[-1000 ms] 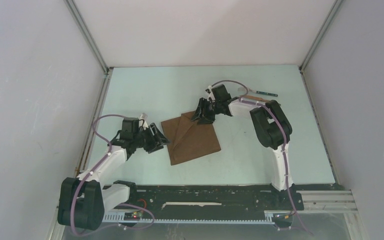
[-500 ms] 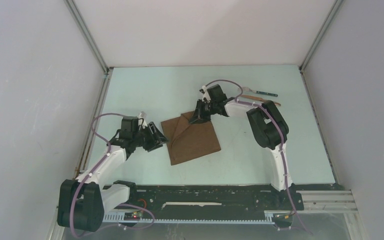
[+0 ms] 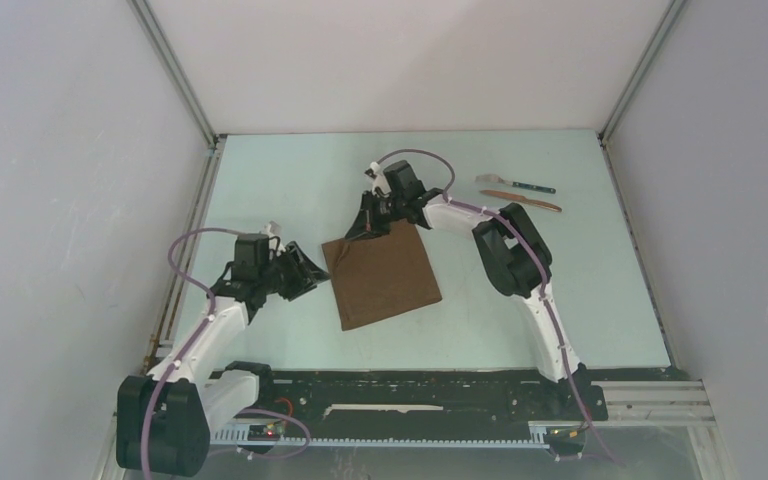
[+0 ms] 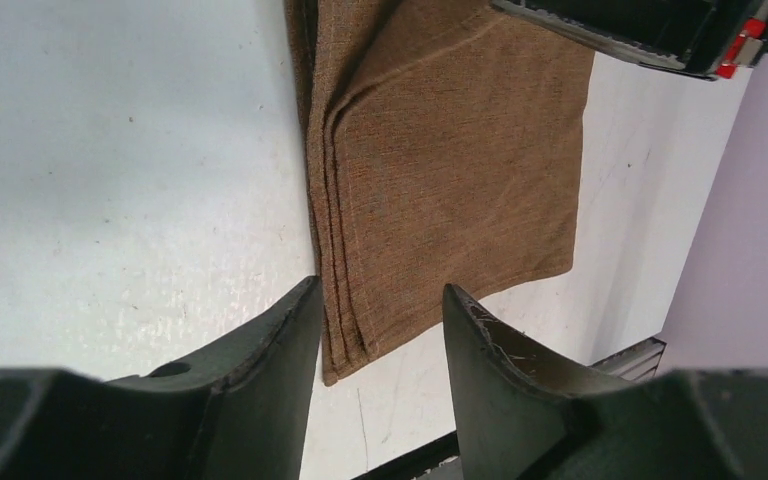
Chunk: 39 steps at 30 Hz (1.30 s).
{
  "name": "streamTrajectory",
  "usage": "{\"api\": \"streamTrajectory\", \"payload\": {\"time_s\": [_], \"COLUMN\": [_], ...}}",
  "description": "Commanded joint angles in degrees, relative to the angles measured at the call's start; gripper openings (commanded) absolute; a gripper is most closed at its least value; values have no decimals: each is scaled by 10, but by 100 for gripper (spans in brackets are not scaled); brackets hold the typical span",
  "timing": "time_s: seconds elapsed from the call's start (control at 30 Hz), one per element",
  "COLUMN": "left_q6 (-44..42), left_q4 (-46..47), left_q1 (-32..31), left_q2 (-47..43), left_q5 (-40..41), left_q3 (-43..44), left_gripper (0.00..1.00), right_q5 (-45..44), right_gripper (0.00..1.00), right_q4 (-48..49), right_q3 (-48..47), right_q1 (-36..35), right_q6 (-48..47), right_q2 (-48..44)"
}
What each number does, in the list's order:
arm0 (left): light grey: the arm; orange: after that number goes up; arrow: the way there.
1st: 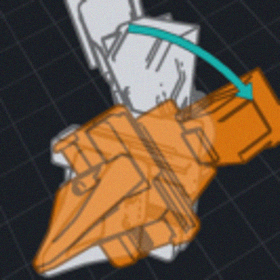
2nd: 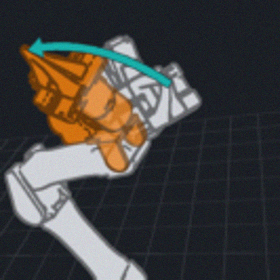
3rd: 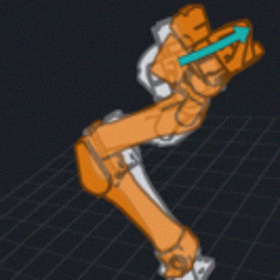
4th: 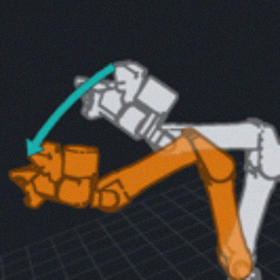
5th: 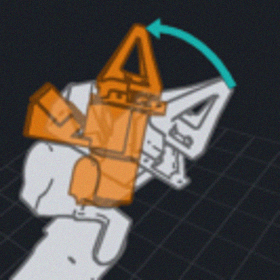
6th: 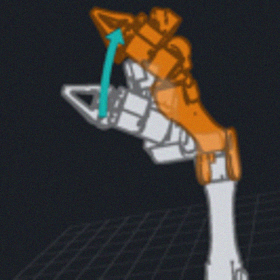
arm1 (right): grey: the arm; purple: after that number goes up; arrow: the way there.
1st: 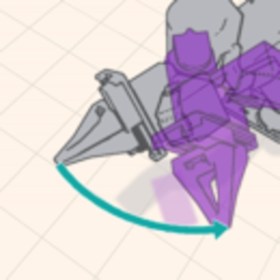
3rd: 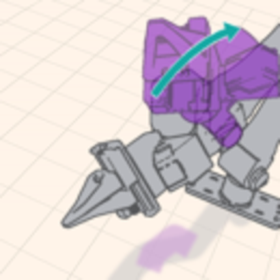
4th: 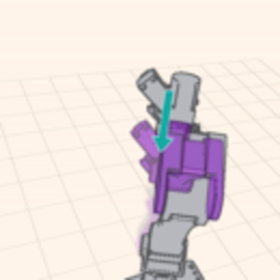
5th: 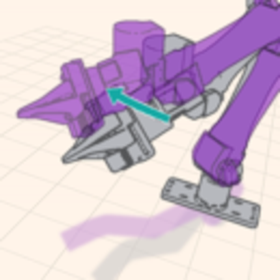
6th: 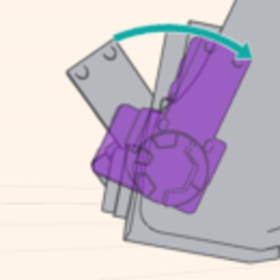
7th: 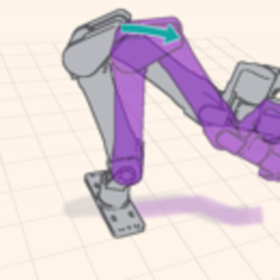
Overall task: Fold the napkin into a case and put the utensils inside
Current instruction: Fold the rectangle-folded napkin at the center of the board.
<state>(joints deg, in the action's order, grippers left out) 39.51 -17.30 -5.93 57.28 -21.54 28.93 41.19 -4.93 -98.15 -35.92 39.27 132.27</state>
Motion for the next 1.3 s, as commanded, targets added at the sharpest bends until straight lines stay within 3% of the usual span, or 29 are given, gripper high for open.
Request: {"api": "streamTrajectory", "payload": {"time_s": [0.0,0.53,0.6,0.77,0.9,0.97,1.2,1.27], "left_q6": [11,15,16,30,65,74,77,69], "left_q4": [3,-2,-2,9,51,65,75,71], "left_q1": [6,7,8,41,76,76,75,73], "left_q2": [-19,-31,-30,-6,42,71,179,209], "left_q5": [11,15,16,-21,-78,-90,-65,-63], "left_q3": [-6,-1,2,21,38,50,115,148], "left_gripper": [52,50,51,63,68,67,50,57], "right_q5": [21,47,50,26,-22,-56,-173,-197], "right_gripper": [0,3,8,46,59,63,64,64], "right_q4": [-6,-24,-35,-135,-245,-297,-281,-281], "right_q3": [-48,-142,-162,-200,-188,-159,97,144], "right_q1": [-10,-30,-35,-38,-37,-36,-52,-45], "right_q6": [16,37,37,0,-71,-116,-184,-183], "right_q2": [33,99,108,74,-24,-77,-227,-251]}}
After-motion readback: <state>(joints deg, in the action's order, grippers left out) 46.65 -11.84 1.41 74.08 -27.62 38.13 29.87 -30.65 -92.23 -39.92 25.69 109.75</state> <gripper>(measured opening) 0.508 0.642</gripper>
